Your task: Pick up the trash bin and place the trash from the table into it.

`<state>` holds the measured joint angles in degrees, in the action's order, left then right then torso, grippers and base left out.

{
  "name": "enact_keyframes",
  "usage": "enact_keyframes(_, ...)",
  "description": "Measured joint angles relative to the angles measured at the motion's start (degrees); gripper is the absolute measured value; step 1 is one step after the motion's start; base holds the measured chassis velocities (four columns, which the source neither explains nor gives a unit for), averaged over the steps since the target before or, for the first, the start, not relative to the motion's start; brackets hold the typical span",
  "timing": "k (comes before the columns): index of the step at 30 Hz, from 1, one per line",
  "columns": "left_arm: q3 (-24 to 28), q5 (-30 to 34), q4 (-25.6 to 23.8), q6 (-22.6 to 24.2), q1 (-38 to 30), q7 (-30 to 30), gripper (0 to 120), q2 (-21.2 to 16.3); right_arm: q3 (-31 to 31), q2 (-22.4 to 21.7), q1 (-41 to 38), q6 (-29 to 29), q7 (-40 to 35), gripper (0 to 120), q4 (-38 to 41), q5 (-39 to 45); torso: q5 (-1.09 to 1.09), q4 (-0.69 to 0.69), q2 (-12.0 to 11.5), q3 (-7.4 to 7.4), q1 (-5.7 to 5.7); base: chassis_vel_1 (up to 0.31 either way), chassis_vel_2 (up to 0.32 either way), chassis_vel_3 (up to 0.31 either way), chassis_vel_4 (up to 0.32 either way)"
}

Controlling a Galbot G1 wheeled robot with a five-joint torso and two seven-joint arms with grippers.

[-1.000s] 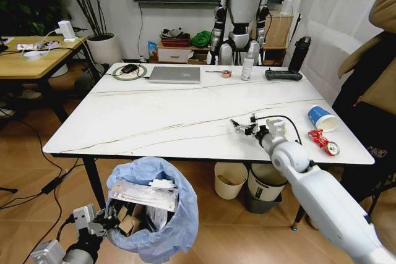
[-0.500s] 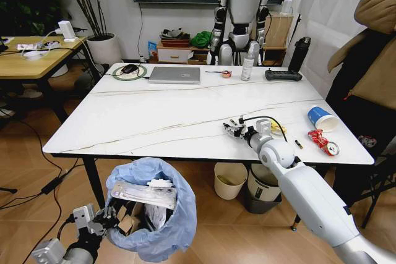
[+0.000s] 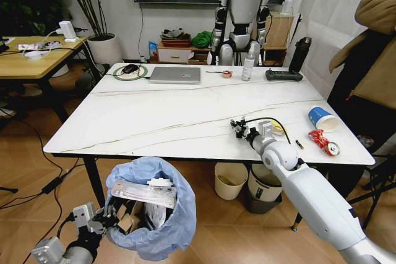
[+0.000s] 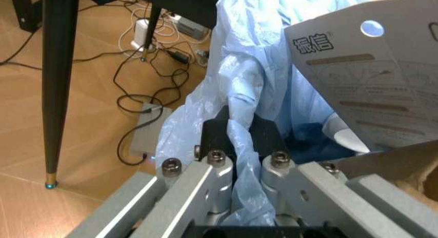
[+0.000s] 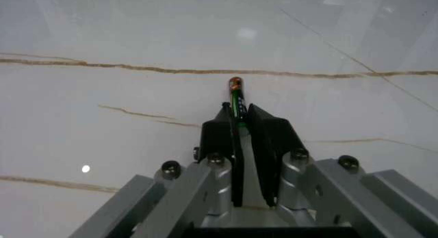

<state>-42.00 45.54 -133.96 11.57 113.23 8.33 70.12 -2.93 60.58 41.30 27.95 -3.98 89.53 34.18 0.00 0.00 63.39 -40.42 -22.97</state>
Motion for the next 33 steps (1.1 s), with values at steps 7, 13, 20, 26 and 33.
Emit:
enact_keyframes(7,0.3,-0.1,-0.1,0.0,0.0,0.0,0,0.3,0.1,-1.0,1.5,-0.5,0.0,0,2.2,0.1,0.00,-0.03,0.0,0.00,0.00,0.000,0.000,0.000,0.000)
enact_keyframes(13,0.4,-0.3,-0.1,0.0,0.2,-0.1,0,0.3,1.1,-2.4,2.8,-3.2,1.2,0,12.9,9.7,-0.01,0.00,0.0,-0.01,-0.02,0.000,0.000,0.000,0.000)
enact_keyframes(20,-0.1,-0.1,-0.3,0.0,0.0,-0.2,0,0.5,11.9,-4.6,3.9,-9.2,5.7,0,28.9,18.7,-0.01,0.00,0.0,0.00,-0.01,0.000,0.000,0.000,0.000)
enact_keyframes(26,-0.1,-0.1,-0.4,0.0,-0.1,-0.1,0,0.9,21.2,-5.8,4.2,-12.0,7.9,0,32.6,18.4,-0.01,0.00,0.0,0.00,-0.01,0.000,0.000,0.000,0.000)
enact_keyframes(33,0.0,-0.1,-0.7,0.1,-0.3,-0.1,0,1.4,25.1,-5.5,5.3,-12.9,7.8,4,30.9,12.8,0.00,0.00,0.0,0.00,-0.01,0.000,0.000,0.000,0.000)
